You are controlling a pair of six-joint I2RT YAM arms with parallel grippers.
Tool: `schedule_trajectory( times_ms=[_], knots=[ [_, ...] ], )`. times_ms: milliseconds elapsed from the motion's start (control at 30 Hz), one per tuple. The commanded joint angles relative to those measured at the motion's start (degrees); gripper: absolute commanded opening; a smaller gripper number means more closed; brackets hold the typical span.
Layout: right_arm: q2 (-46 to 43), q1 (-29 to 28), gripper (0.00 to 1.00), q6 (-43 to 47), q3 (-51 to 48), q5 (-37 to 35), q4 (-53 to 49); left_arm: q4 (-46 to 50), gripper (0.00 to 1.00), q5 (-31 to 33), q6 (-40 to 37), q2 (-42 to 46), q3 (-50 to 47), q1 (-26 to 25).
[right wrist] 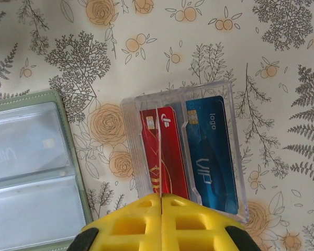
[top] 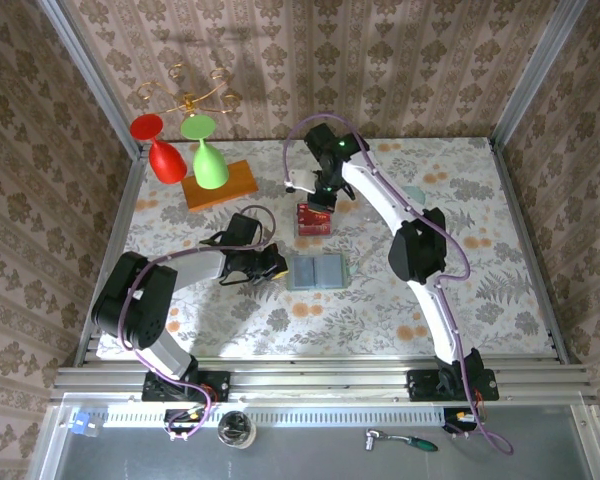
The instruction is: Take the credit cards out of the card holder
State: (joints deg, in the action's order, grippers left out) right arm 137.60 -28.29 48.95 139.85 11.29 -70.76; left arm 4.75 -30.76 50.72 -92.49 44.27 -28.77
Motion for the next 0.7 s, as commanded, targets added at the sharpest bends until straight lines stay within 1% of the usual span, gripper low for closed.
schedule_trajectory(
  times_ms=[0, 167, 267, 467, 600, 667],
  knots=[
    [1.3, -0.4, 0.01, 2.1, 2.1, -2.7, -1.9, 2.0, 0.03, 0.2, 0.0, 1.2, -0.1, 0.4],
    [2.2, -0.7, 0.01, 2.7, 2.1, -3.7, -1.8, 2.2, 0.03, 0.0, 0.0, 0.6, 0.4, 0.6],
    [2.7, -0.6, 0.04, 2.8, 2.1, -4.6, -2.1, 2.2, 0.03, 0.0, 0.0, 0.4, 0.4, 0.6],
    [3.4, -0.7, 0.1, 2.7, 1.9, -4.9, -2.3, 2.2, 0.03, -0.1, 0.0, -0.2, 0.6, 0.6],
    [3.3, -0.6, 0.19, 1.8, 1.7, -6.3, -1.2, 2.2, 0.03, -0.2, -0.1, -0.2, 0.6, 0.7],
    [3.0, -0.6, 0.21, 1.4, 1.6, -7.2, -0.1, 2.2, 0.03, -0.2, -0.1, -0.1, 0.7, 0.6]
  ],
)
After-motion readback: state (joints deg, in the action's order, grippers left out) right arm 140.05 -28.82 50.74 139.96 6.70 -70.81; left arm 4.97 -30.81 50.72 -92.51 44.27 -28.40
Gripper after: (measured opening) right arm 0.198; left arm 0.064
